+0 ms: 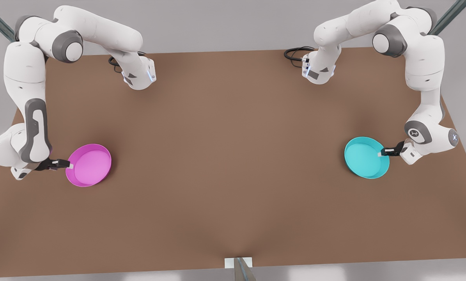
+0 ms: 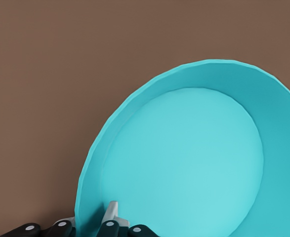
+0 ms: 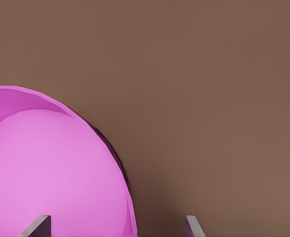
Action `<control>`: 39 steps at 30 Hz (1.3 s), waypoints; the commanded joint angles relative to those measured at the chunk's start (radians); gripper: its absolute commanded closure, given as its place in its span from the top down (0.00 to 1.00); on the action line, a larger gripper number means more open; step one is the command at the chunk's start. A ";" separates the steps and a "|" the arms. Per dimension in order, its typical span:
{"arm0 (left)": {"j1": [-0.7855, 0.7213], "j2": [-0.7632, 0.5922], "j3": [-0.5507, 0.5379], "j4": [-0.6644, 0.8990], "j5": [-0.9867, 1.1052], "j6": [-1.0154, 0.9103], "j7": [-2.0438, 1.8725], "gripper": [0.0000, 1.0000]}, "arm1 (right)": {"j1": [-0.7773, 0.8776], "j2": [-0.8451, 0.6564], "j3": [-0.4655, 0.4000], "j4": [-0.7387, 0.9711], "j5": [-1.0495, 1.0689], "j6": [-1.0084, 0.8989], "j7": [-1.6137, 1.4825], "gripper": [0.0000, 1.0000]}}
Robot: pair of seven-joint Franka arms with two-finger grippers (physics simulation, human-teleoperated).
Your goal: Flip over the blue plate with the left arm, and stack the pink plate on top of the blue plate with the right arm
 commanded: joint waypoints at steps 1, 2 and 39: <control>0.000 -0.002 -0.001 0.001 -0.006 -0.008 -0.001 0.21 | -0.002 0.001 0.001 0.000 0.002 0.010 -0.151 1.00; -0.002 -0.002 -0.001 0.006 -0.005 -0.008 -0.001 0.21 | -0.002 0.003 0.001 -0.001 0.002 0.010 -0.149 1.00; -1.848 0.377 0.729 0.399 1.297 -0.566 -2.713 0.21 | 0.001 0.046 0.004 0.000 0.039 0.015 -0.148 1.00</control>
